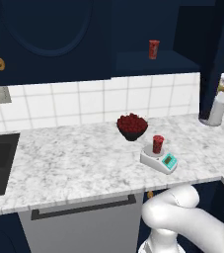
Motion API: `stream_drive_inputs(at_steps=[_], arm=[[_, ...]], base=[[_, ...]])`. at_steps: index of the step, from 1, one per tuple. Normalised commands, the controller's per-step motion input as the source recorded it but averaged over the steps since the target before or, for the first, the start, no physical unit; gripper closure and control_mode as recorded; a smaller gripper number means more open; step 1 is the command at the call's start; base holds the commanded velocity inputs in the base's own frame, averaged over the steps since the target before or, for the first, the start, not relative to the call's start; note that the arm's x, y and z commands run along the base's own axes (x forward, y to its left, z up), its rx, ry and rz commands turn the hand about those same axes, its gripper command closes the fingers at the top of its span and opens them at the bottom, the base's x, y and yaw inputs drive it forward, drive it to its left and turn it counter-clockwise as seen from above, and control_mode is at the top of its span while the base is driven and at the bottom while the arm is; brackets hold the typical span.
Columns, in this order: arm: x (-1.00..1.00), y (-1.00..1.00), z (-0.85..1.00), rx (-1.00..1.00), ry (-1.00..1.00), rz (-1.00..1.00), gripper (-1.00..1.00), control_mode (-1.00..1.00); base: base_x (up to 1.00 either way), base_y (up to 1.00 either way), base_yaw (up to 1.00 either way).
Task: Pick the yogurt and place it on the digital scale for weighing, and close the cabinet.
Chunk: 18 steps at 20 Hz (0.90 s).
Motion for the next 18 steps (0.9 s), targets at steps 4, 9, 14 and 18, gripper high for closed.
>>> stream_drive_inputs(at_steps=[4,9,14,18], arm=[[0.97,1.0,0.0,0.0,0.1,0.0,-1.0,-1.0],[0.99,0.78,0.07,0.0,0.0,-0.05,-1.0,-1.0],[1.0,0.47,0.03,-0.08,0.13,-0.18,-1.0,-1.0],[1.0,0.14,0.0,-0.03,0.05,-0.14,-1.0,-1.0]], base=[[0.0,0.0,0.0],[0.0,0.0,0.0],[0.0,0.0,0.0],[0.0,0.0,0.0]])
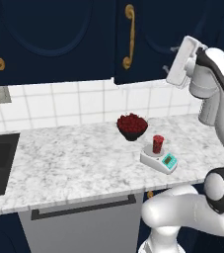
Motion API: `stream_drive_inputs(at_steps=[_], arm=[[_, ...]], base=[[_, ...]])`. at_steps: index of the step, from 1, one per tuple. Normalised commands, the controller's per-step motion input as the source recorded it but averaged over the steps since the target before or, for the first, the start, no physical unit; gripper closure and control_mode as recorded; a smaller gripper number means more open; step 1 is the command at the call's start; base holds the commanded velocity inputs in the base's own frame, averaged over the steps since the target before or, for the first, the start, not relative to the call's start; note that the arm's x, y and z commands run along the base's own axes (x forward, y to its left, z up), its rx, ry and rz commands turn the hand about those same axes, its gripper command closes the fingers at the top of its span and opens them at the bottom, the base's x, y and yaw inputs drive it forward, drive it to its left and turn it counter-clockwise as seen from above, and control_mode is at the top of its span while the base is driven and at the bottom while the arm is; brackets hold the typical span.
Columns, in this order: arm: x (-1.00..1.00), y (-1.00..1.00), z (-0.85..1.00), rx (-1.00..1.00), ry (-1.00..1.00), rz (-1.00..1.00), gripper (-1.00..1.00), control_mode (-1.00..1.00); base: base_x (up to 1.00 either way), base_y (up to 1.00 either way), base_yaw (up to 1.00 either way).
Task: Pick the yogurt and place it on the digital scale for weighing, and close the cabinet.
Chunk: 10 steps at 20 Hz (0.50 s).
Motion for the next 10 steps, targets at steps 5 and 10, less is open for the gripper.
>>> stream_drive_inputs(at_steps=[5,10], arm=[[0.87,0.0,0.0,0.0,0.05,-0.14,-1.0,-1.0],[0.7,0.0,-0.22,-0.04,0.05,-0.12,-1.0,-1.0]], base=[[0.0,0.0,0.0],[0.0,0.0,0.0]])
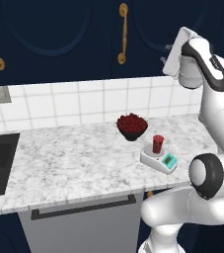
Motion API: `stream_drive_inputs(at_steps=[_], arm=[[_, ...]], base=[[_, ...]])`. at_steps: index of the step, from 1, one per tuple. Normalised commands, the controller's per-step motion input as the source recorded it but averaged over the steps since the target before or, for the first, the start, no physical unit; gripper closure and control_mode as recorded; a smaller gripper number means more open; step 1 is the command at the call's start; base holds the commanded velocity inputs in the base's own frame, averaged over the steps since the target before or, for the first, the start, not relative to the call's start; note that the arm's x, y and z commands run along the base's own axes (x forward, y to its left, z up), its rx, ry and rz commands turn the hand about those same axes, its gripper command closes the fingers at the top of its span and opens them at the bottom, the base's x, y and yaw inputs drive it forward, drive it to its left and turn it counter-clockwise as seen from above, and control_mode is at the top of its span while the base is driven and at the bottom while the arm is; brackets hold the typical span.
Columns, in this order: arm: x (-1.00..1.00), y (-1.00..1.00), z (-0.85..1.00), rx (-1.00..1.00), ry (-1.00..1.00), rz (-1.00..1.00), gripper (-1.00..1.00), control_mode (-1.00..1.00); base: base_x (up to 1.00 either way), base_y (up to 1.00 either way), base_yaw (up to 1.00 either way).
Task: Pick the yogurt and place it on the digital scale for weighing, and close the cabinet.
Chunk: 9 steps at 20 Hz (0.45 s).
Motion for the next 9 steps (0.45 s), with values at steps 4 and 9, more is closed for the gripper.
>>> stream_drive_inputs(at_steps=[4,9], arm=[[0.27,-0.09,-0.65,-0.04,0.03,-0.1,-1.0,-1.0],[0.15,-0.15,-1.0,-0.03,0.06,-0.06,-1.0,-1.0]], base=[[0.0,0.0,0.0],[0.0,0.0,0.0]])
